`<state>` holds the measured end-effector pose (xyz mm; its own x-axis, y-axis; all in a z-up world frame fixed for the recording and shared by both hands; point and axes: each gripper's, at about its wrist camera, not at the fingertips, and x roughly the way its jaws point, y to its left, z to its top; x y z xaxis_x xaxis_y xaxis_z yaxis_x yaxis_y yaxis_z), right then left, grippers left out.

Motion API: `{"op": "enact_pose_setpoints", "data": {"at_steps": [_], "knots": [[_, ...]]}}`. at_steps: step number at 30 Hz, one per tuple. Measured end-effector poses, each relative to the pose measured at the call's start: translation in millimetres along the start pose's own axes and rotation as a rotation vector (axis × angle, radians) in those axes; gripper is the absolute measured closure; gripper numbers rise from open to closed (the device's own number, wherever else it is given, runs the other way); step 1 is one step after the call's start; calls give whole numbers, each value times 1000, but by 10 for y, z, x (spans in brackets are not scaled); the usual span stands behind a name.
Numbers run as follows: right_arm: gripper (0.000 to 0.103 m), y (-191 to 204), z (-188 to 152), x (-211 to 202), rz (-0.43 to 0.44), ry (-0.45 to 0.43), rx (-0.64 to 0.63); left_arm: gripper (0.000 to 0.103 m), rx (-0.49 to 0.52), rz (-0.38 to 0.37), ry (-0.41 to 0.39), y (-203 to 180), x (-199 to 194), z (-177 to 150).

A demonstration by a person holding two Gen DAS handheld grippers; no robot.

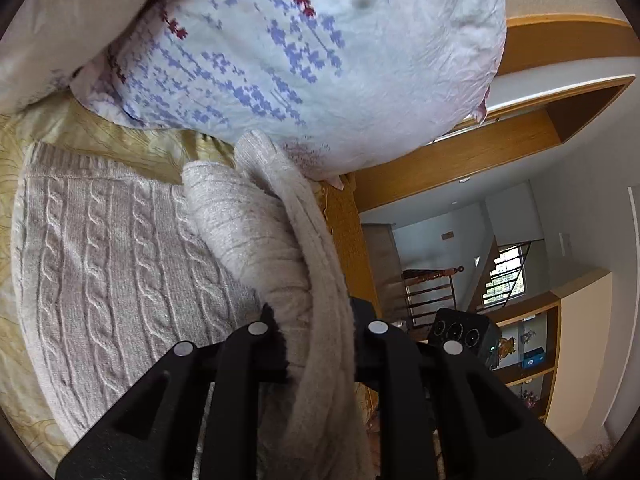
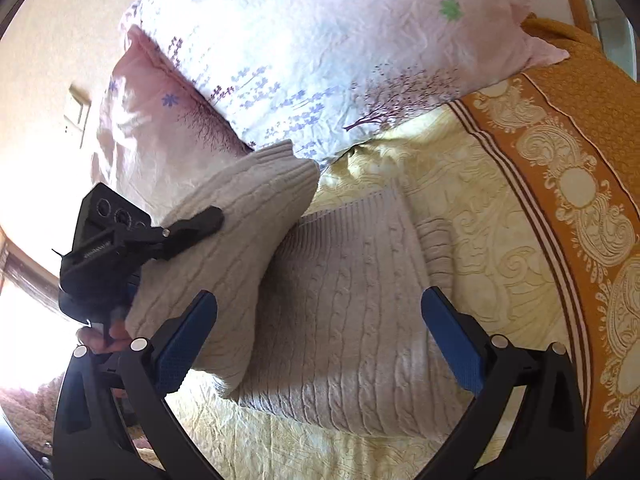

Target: Fold small clothes

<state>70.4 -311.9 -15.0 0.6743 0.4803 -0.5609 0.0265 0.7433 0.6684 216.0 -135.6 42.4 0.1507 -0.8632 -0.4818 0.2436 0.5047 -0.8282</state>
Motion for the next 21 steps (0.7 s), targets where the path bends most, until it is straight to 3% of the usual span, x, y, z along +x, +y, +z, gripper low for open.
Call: {"op": "enact_pose_setpoints", "data": {"at_steps": [3, 4, 6, 8, 10, 12, 15, 16, 17, 19, 21], "knots": [[1, -246, 34, -112, 38, -21, 116, 82, -10, 29, 65, 5, 304, -65], [1, -337, 46, -136, 49, -28, 157, 70, -28, 27, 89, 25, 399, -93], [1, -463, 68, -179, 76, -41, 222, 58, -72, -25, 132, 54, 534, -118], [1, -549, 97, -202, 97, -42, 262, 48, -59, -84, 128, -15, 512, -128], [2, -580, 151, -228, 106, -41, 268, 29, 1, -110, 85, -118, 356, -118], [8, -590, 215, -214, 120, -24, 268, 25, 74, -47, 18, -189, 142, -99], [11, -605, 304, -98, 122, 43, 278, 22, 218, 165, -68, -267, -139, -167], [23, -597, 339, -52, 114, 62, 276, 21, 268, 240, -86, -294, -203, -208], [29, -580, 361, -18, 101, 74, 268, 20, 314, 303, -98, -263, -286, -291], [42, -517, 428, 44, 71, 87, 232, 20, 386, 368, -107, -273, -391, -391], [43, -448, 495, 123, 43, 104, 189, 18, 441, 404, -107, -250, -463, -534]]}}
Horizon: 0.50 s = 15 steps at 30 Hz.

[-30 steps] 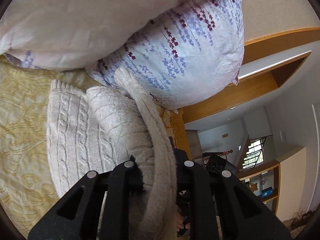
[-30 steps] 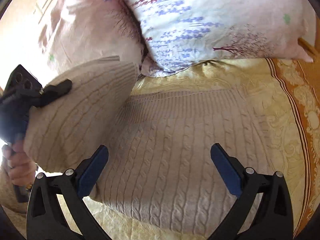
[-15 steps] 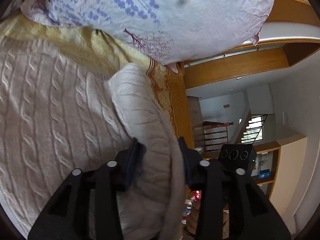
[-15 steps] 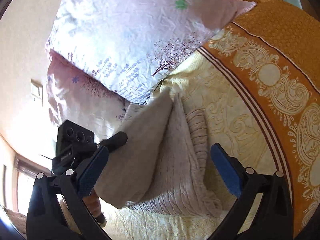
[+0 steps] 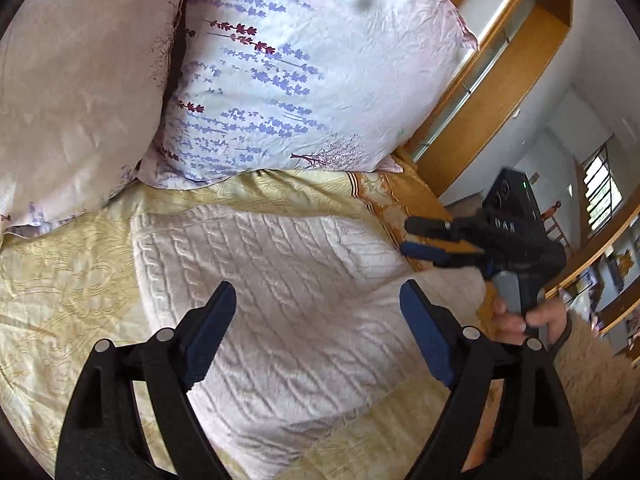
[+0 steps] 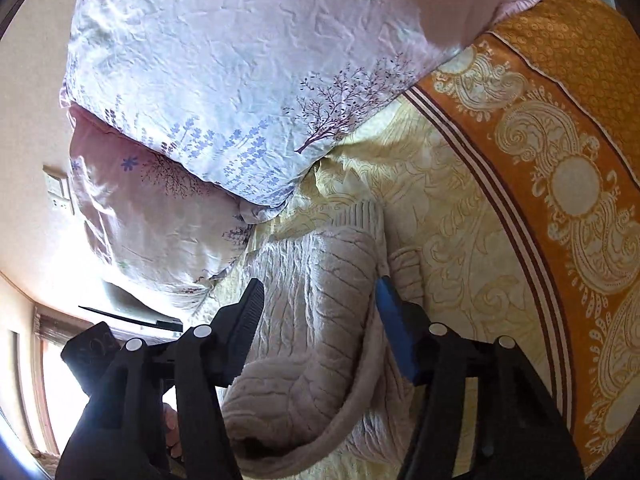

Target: Fold small clothes

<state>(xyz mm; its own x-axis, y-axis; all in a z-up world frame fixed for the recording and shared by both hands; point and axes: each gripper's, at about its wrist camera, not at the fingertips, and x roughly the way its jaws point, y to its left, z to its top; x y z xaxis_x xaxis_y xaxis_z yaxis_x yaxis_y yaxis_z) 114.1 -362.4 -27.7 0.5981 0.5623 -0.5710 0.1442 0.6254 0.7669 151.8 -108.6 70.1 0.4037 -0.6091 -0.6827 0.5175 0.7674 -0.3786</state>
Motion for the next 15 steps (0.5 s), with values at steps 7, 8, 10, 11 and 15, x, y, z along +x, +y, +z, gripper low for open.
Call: {"op": "enact_pose_setpoints", "data": {"at_steps": [7, 8, 10, 11, 15], "knots": [[93, 147, 42, 339, -156, 76, -132, 16, 86, 55, 84, -107, 85, -214], [94, 199, 46, 302, -160, 50, -156, 16, 87, 54, 87, -122, 110, -219], [94, 308, 75, 179, -155, -12, -199, 14, 94, 51, 88, -147, 116, -208], [94, 358, 96, 125, -153, -39, -216, 14, 96, 51, 88, -149, 133, -208], [94, 540, 154, -45, -174, -110, -290, 14, 102, 38, 99, -177, 183, -250]]}}
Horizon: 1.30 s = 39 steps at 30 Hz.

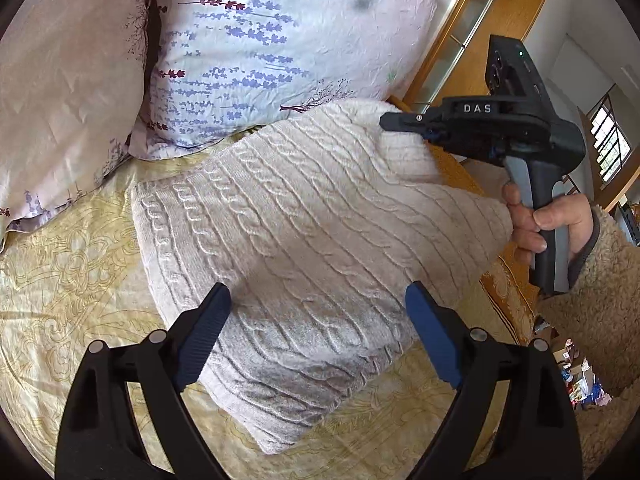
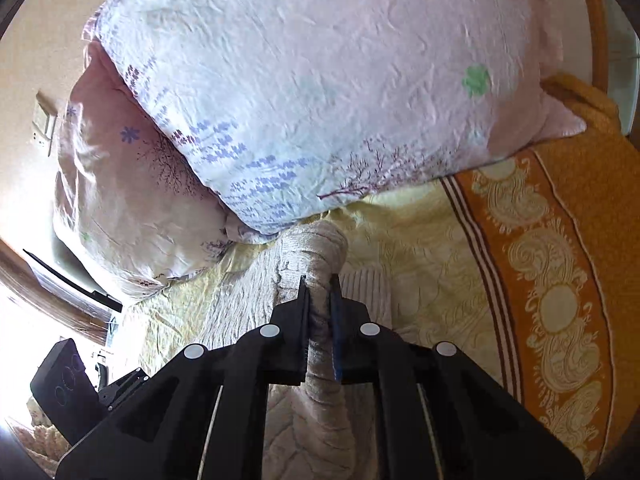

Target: Fold small clothes

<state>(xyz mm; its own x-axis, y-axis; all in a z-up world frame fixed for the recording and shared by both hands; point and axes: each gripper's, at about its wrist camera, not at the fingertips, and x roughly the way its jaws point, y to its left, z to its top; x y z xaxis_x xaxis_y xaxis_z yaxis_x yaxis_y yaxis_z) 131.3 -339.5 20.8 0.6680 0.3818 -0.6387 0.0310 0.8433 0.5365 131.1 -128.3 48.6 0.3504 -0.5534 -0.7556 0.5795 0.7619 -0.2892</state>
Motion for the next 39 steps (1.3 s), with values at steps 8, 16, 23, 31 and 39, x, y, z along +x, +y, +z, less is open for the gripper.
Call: {"op": "enact_pose_setpoints", "data": {"at_steps": [8, 16, 23, 31, 39], "knots": [[94, -81, -61, 164, -130, 37, -25, 11, 34, 1, 47, -101, 183, -71], [92, -388, -170, 305, -143, 118, 107, 6, 106, 35, 66, -243, 272, -91], [52, -517, -448, -316, 57, 101, 279, 6, 56, 24, 21, -47, -22, -167], [55, -488, -843, -238, 82, 173, 365, 6, 36, 95, 97, -81, 83, -244], [91, -304, -780, -353, -25, 95, 254, 4, 72, 201, 147, -181, 163, -252]]}}
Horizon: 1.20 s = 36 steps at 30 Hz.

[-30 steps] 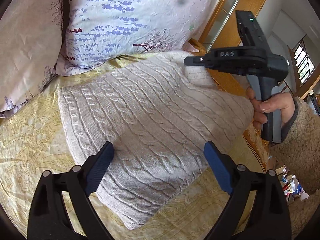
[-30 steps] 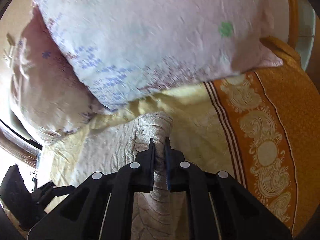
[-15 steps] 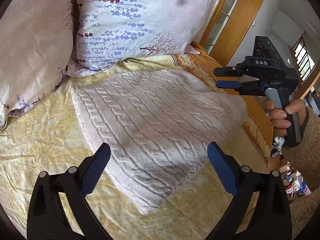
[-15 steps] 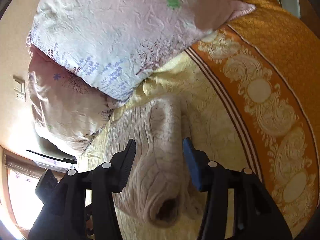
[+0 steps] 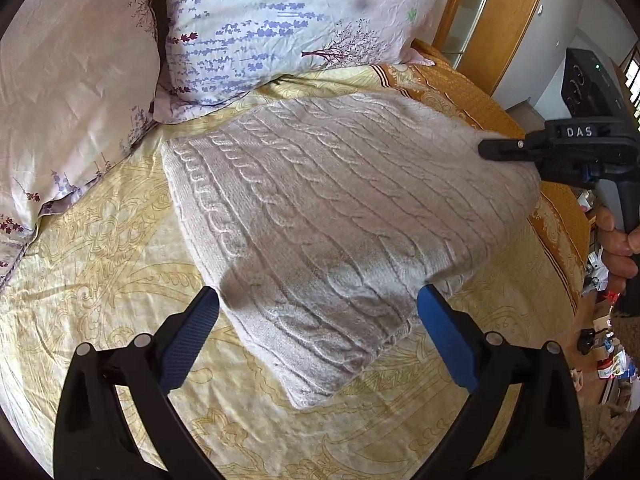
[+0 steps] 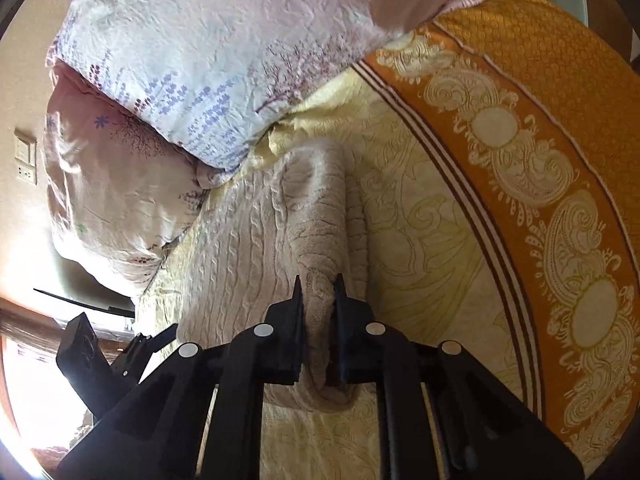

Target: Fold small clothes

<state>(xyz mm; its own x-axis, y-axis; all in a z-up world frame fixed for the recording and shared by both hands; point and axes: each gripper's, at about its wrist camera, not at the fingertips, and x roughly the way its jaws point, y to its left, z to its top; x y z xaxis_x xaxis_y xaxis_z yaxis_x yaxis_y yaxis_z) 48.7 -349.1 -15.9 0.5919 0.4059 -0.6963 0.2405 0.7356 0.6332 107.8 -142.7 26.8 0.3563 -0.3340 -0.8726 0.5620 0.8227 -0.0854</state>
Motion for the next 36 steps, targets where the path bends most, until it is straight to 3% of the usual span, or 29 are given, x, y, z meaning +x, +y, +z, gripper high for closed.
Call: {"op": "enact_pose_setpoints", "data": {"at_steps": [5, 8, 11, 16, 19, 23, 27, 29, 31, 36], "knots": [[91, 366, 97, -254, -54, -125, -138, 4, 5, 7, 6, -6, -37, 1], [91, 316, 44, -173, -131, -71, -167, 4, 6, 5, 18, 20, -38, -9], [91, 27, -106, 25, -168, 17, -90, 4, 4, 1, 40, 64, -1, -62], [84, -174, -162, -3, -79, 14, 26, 5, -5, -5, 97, 141, 65, -210], [68, -193, -157, -223, -28, -33, 34, 5, -12, -65, 12, 219, -150, -293], [67, -263, -205, -318, 34, -24, 58, 5, 106, 26, -74, 103, -293, -363], [67, -253, -237, -285, 43, -14, 74, 6, 192, 54, -58, -7, -226, -453], [67, -212, -251, -264, 57, -8, 61, 14, 232, 103, -80, -52, -211, -507], [67, -156, -275, -238, 49, 5, 31, 33, 268, 162, -100, -89, -172, -528], [67, -113, -318, -183, 28, 19, 16, 52, 327, 216, -155, -198, -149, -608]]}}
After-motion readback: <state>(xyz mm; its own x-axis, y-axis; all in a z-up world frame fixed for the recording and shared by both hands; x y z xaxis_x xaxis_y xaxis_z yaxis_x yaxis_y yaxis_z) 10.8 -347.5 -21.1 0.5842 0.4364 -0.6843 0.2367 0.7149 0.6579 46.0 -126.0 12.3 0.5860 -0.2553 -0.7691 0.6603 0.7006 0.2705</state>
